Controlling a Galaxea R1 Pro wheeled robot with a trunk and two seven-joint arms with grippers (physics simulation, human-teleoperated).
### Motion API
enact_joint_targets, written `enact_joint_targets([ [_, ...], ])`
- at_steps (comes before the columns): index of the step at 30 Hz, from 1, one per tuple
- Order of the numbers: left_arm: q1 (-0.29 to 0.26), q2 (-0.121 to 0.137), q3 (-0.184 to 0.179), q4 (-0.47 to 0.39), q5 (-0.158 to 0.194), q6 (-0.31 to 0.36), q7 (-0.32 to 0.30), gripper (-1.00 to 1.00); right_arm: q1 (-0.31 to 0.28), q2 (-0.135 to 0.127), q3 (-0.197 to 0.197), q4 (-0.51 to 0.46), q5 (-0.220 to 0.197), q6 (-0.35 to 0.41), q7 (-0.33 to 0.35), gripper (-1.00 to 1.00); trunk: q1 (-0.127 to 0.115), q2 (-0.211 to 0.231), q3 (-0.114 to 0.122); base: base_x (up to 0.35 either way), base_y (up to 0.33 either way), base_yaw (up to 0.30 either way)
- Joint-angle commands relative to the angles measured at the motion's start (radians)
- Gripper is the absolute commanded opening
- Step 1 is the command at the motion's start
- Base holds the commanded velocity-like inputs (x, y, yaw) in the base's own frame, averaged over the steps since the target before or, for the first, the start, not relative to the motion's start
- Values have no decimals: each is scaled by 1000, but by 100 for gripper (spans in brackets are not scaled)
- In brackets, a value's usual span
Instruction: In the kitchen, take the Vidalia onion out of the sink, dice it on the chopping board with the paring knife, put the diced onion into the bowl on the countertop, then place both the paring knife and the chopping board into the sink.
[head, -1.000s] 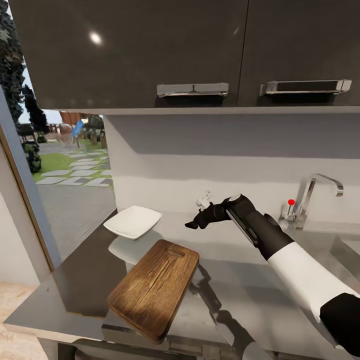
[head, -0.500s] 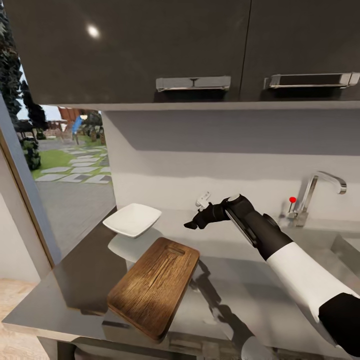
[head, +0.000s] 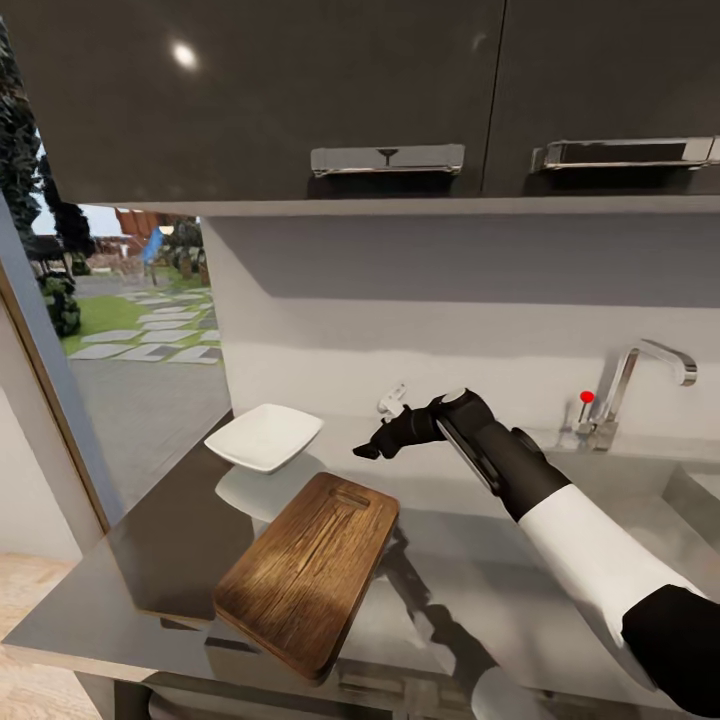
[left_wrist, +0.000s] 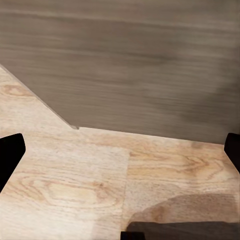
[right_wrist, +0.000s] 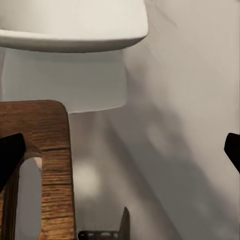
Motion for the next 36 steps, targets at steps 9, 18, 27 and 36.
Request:
enact_joint_targets([
  [9, 0, 0, 1, -1, 1, -1, 0, 100, -1, 8, 20, 13, 1, 5, 2, 100, 0, -1, -1, 0, 0, 0],
  [18, 0, -1, 1, -1, 1, -1, 0, 100, -1, 9, 32, 30, -1, 5, 3, 100, 0, -1, -1, -8, 0, 0],
  [27, 0, -3, 1, -1, 1, -3, 0, 100, -1, 8, 32, 34, -2, 5, 3, 100, 0, -1, -1, -123, 0, 0],
  [36, 0, -3, 1, -1, 2, -2, 0, 100, -1, 8, 32, 41, -2, 5, 3, 100, 0, -1, -1, -9, 0, 0],
])
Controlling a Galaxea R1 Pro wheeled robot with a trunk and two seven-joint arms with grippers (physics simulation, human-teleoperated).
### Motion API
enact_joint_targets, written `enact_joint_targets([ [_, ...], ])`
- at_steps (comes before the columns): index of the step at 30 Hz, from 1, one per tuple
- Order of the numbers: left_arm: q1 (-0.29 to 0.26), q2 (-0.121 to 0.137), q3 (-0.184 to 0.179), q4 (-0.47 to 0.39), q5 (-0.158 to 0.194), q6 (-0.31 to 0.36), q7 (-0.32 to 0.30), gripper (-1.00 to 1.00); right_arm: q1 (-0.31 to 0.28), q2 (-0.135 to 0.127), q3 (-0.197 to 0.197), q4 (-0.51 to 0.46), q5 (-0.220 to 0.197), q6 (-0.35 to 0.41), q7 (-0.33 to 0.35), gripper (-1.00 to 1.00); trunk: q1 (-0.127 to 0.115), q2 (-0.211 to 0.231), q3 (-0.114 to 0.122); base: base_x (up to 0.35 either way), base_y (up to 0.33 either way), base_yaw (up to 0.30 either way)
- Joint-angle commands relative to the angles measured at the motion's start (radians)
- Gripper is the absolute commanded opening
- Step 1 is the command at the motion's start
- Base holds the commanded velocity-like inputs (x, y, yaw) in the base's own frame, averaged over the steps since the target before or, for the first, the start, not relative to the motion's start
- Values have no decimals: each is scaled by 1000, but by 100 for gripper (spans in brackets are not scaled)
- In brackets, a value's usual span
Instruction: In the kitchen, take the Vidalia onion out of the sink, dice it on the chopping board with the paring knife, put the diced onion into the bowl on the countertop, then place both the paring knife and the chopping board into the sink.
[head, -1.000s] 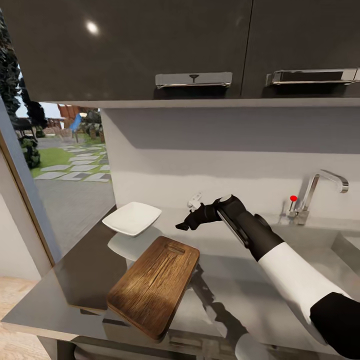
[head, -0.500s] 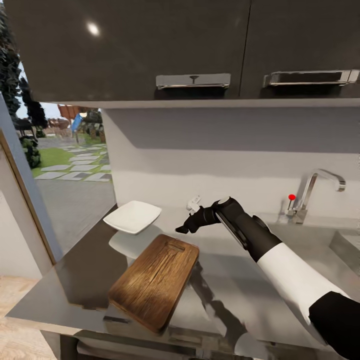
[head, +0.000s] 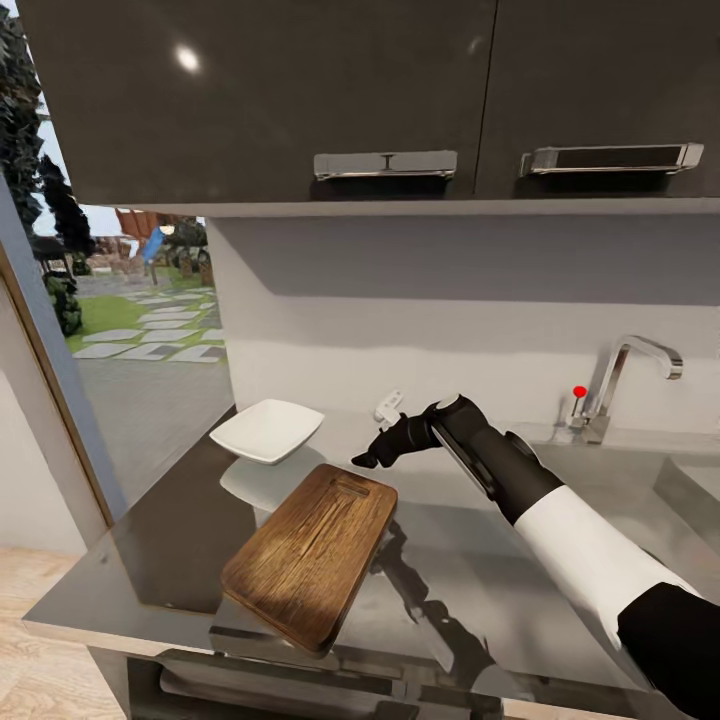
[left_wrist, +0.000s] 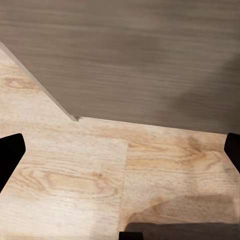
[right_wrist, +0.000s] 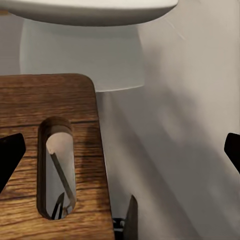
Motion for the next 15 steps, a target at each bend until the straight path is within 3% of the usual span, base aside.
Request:
enact_joint_targets([
  [1, 0, 0, 1, -1, 1, -1, 0, 100, 0, -1, 2, -1, 0, 5, 2, 100, 0, -1, -1, -1, 0, 0],
  [8, 0, 0, 1, -1, 1, 0, 0, 100, 2, -4, 2, 0, 0, 4, 2, 100, 0, -1, -1, 0, -17, 0],
  [15, 0, 0, 1, -1, 1, 0, 0, 100, 3, -6, 2, 1, 1, 4, 1, 100, 0, -1, -1, 0, -158, 0],
])
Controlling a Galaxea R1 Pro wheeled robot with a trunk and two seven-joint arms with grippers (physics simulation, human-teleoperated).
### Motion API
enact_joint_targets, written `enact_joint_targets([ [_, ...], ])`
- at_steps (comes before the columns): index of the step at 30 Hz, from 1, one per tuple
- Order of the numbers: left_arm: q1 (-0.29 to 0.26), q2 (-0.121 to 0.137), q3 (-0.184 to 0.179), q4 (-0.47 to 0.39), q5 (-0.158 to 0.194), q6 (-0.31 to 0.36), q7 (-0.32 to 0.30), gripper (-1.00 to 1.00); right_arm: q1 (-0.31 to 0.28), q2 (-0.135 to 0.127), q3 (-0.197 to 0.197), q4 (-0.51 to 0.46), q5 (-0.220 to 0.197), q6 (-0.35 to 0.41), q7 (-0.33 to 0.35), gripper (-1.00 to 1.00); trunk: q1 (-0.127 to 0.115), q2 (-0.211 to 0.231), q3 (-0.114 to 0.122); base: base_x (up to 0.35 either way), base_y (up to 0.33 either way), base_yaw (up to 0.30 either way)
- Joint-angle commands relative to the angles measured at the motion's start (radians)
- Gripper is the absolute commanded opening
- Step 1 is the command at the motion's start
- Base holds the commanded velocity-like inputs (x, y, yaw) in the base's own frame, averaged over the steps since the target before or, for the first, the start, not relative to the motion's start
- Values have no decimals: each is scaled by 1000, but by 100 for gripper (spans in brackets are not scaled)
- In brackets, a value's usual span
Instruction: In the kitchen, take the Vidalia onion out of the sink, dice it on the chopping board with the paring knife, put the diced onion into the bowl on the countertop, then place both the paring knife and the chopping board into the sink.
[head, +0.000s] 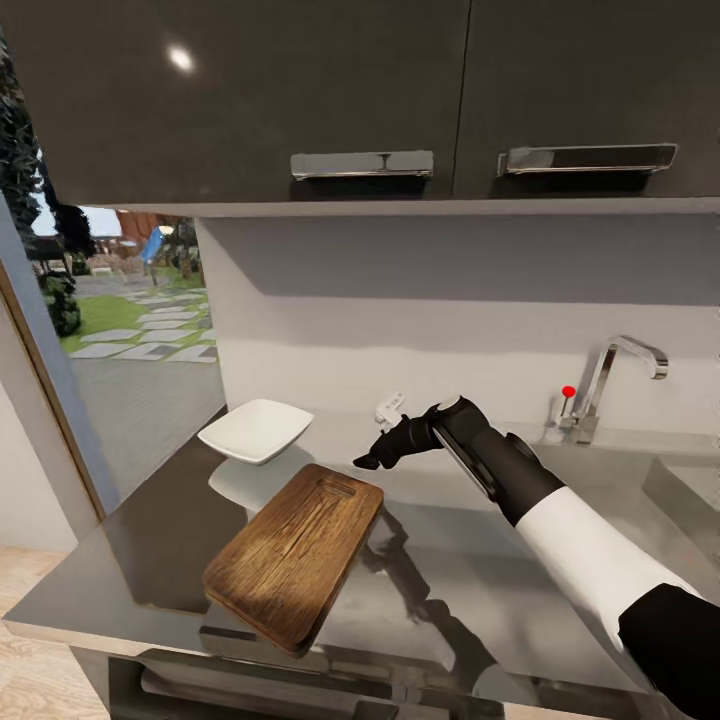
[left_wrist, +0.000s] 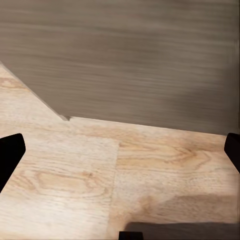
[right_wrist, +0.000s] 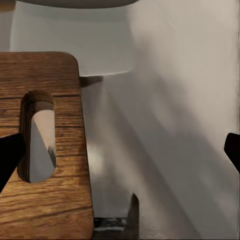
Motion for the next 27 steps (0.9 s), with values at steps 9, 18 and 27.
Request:
enact_joint_targets([
  [9, 0, 1, 1, -2, 1, -1, 0, 100, -1, -2, 2, -1, 0, 4, 2, 100, 0, -1, -1, 0, -26, 0],
  [18, 0, 1, 1, -2, 2, -1, 0, 100, -1, -2, 2, -1, 1, 4, 2, 100, 0, -1, -3, 0, -1, 0],
  [27, 0, 1, 1, -2, 2, -1, 0, 100, -1, -2, 2, -1, 0, 4, 1, 100, 0, -1, -10, 0, 0, 0],
])
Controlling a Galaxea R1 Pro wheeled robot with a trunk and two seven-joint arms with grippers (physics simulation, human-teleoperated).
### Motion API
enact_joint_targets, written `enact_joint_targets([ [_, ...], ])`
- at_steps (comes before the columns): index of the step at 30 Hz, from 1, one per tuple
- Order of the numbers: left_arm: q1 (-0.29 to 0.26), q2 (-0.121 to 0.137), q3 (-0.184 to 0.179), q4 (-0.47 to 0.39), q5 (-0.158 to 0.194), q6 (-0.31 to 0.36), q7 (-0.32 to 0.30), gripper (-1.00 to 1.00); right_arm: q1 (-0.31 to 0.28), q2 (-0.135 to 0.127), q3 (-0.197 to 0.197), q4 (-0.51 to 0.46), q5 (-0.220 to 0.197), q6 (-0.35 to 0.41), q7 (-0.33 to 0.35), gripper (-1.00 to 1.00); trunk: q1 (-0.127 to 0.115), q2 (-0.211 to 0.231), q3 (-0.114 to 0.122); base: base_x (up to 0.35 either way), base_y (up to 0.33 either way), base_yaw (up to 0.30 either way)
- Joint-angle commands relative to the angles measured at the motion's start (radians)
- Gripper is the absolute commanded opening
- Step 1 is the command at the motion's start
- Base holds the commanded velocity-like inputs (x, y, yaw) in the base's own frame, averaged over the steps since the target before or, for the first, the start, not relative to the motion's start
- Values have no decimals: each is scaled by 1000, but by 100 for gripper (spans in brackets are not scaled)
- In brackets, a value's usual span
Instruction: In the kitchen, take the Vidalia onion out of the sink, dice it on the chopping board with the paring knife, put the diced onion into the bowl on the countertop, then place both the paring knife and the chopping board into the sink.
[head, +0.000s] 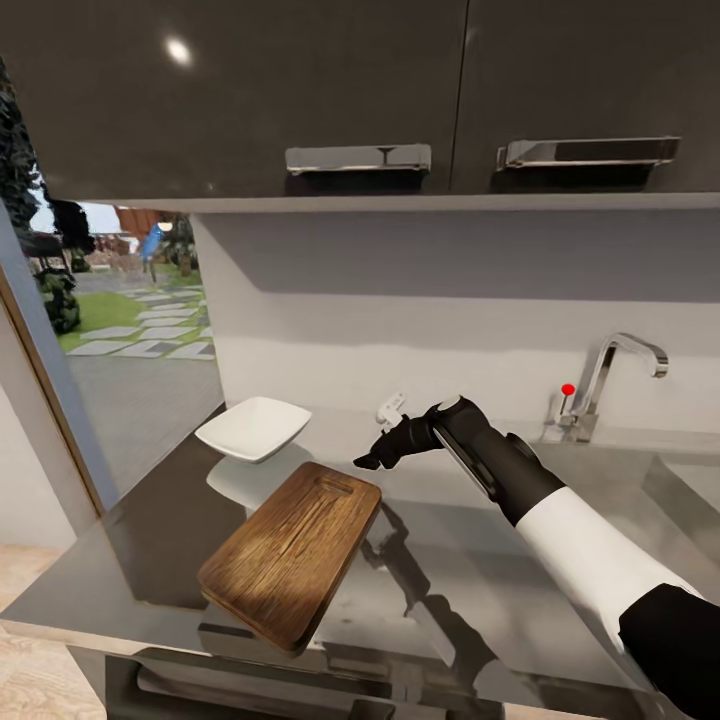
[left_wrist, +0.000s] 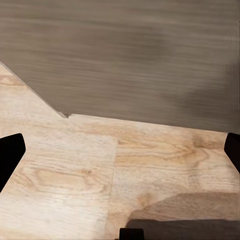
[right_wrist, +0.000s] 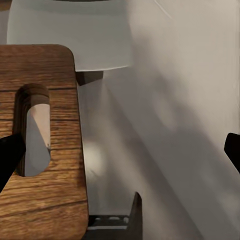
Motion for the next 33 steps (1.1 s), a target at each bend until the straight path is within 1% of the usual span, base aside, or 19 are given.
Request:
enact_joint_targets([
  [1, 0, 0, 1, -1, 1, -1, 0, 100, -1, 0, 2, -1, 0, 5, 1, 100, 0, -1, -2, 0, 0, 0],
  [21, 0, 0, 1, -1, 1, -1, 0, 100, -1, 2, 2, -1, -1, 5, 1, 100, 0, -1, -27, 1, 0, 0],
  [33, 0, 0, 1, -1, 1, -1, 0, 100, -1, 2, 2, -1, 0, 5, 1, 100, 0, -1, -40, 73, -57, 0],
])
